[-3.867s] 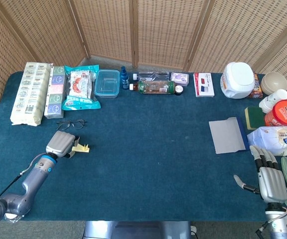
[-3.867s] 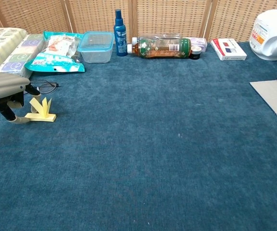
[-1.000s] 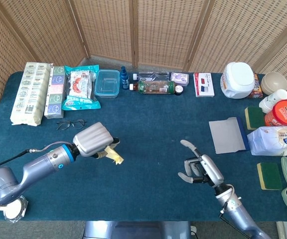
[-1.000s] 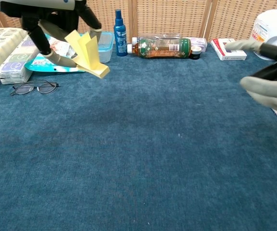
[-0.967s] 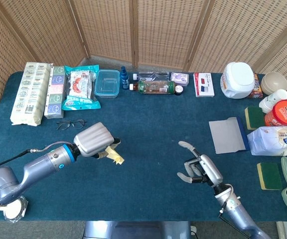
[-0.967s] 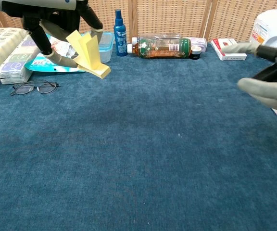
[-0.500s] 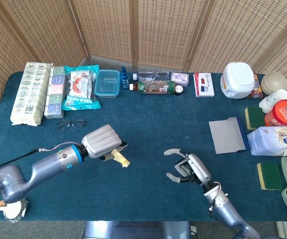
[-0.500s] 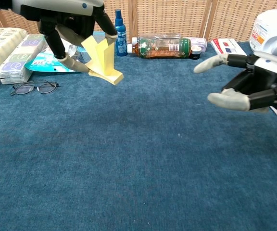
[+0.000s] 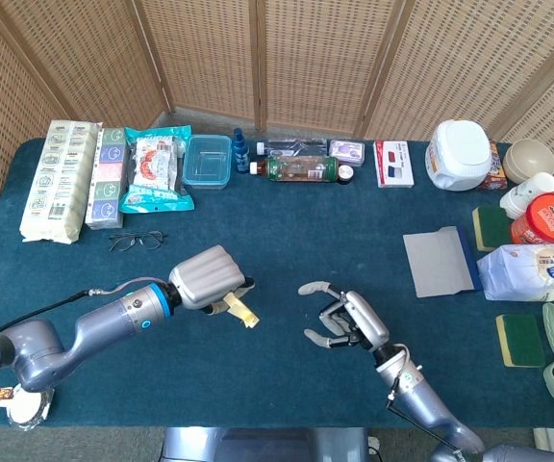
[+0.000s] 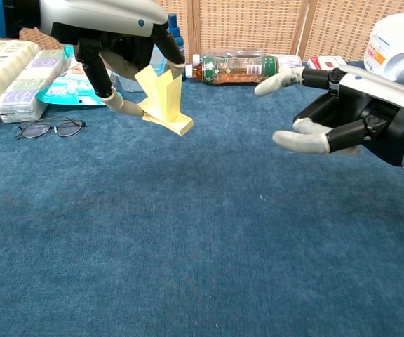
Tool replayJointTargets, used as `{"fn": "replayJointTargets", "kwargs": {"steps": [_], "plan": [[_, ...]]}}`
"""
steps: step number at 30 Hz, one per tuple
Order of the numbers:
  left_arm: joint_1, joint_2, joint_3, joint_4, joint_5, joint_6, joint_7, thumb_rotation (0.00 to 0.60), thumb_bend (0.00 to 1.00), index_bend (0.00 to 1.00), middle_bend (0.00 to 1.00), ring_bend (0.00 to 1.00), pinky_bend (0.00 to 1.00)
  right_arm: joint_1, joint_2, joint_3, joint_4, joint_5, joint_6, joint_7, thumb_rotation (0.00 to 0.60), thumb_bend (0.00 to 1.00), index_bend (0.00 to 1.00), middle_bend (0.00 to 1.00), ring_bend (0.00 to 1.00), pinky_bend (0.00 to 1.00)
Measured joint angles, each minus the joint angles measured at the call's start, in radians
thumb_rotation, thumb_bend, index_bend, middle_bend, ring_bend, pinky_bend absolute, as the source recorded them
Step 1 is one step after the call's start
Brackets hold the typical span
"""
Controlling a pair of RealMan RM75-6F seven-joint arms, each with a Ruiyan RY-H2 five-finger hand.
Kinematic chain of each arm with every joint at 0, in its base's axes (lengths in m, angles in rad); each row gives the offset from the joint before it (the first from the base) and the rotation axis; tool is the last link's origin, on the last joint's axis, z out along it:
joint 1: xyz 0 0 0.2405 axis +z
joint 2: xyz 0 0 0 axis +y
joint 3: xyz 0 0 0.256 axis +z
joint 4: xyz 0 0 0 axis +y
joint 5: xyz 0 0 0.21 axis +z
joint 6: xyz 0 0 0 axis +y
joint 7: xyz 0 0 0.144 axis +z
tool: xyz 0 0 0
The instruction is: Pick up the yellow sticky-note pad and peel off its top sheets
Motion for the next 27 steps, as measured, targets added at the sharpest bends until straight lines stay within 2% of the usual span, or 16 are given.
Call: {"fn": "replayJointTargets", "kwargs": {"steps": [9, 27], "plan": [[-0.004, -0.02, 0.01, 0.015, -0.017, 0.006, 0.024, 0.6, 0.33, 0.66, 1.0, 1.0, 1.0, 0.019, 0.006, -0.001, -0.034, 0.024, -0.027, 0.014, 0.6, 0.29, 0.29, 1.0, 1.0, 1.0], [-0.022, -0.086, 0.022, 0.06, -0.045, 0.014, 0.063, 0.6, 0.33, 0.66, 1.0, 1.0, 1.0, 0.087, 0.005, 0.01, -0.098, 0.081, -0.125, -0.049, 0.6, 0.29, 0.25, 1.0, 1.0, 1.0]]}}
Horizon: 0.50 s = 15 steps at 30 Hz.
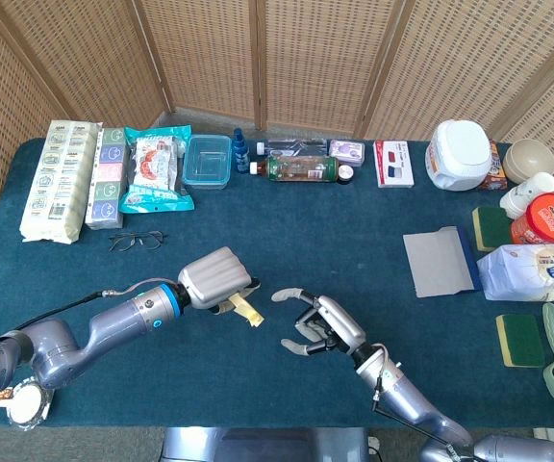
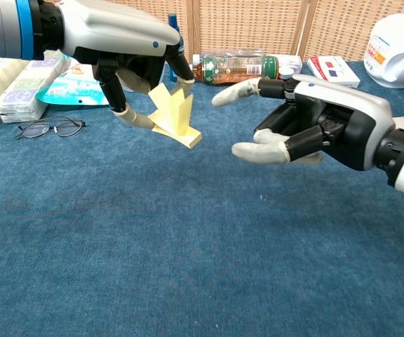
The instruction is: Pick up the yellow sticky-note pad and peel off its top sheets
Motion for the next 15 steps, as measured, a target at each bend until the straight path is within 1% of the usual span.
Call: {"fn": "replayJointTargets", "kwargs": {"steps": [8, 15], "plan": [[-0.007, -0.024, 0.005, 0.012, -0.014, 0.003, 0.017, 0.6, 0.33, 0.66, 1.0, 1.0, 1.0, 0.021, -0.001, 0.012, -0.025, 0.022, -0.022, -0.027, 0.6, 0.29, 0.25, 1.0, 1.0, 1.0], [-0.011, -0.045, 0.004, 0.02, -0.032, 0.013, 0.04, 0.6, 0.33, 0.66, 1.0, 1.0, 1.0, 0.033, -0.005, 0.014, -0.042, 0.037, -0.038, -0.047, 0.6, 0.29, 0.28, 1.0, 1.0, 1.0]]}}
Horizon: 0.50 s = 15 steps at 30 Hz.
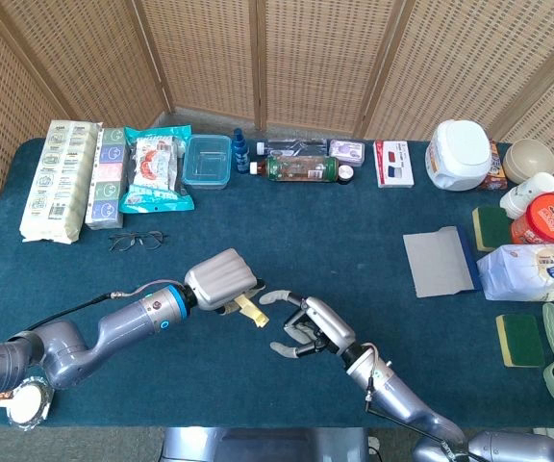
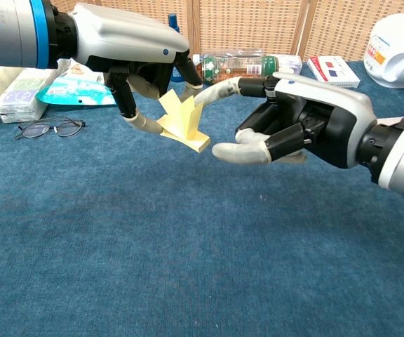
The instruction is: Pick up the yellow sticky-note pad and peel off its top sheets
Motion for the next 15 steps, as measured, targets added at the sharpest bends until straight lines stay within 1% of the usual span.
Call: {"fn": "replayJointTargets", "kwargs": {"steps": [15], "plan": [[-0.001, -0.019, 0.007, 0.007, -0.032, 0.014, 0.026, 0.6, 0.33, 0.66, 1.0, 1.0, 1.0, 0.019, -0.027, -0.004, -0.004, 0.031, -0.025, -0.05, 0.6, 0.29, 0.32, 1.0, 1.0, 1.0]]}}
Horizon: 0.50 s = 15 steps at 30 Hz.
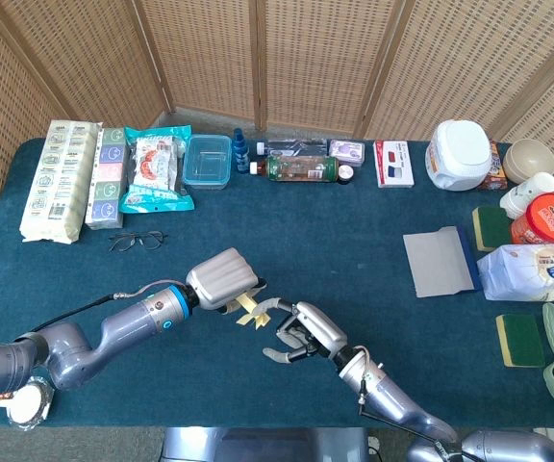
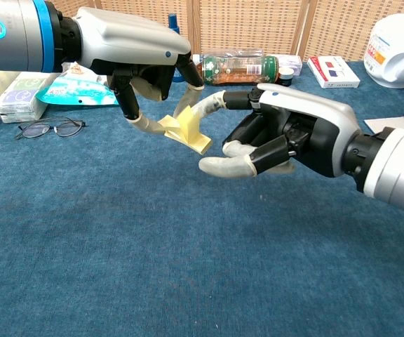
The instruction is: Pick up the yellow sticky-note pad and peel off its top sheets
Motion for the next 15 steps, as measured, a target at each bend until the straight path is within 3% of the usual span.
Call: {"fn": "replayJointTargets", "kwargs": {"steps": [15], "plan": [[0.002, -0.001, 0.016, -0.005, 0.013, 0.007, 0.003, 0.6, 0.33, 0.66, 1.0, 1.0, 1.0, 0.01, -0.005, 0.011, -0.007, 0.006, 0.0, -0.009, 0.6, 0.29, 0.3, 1.0, 1.0, 1.0]]}}
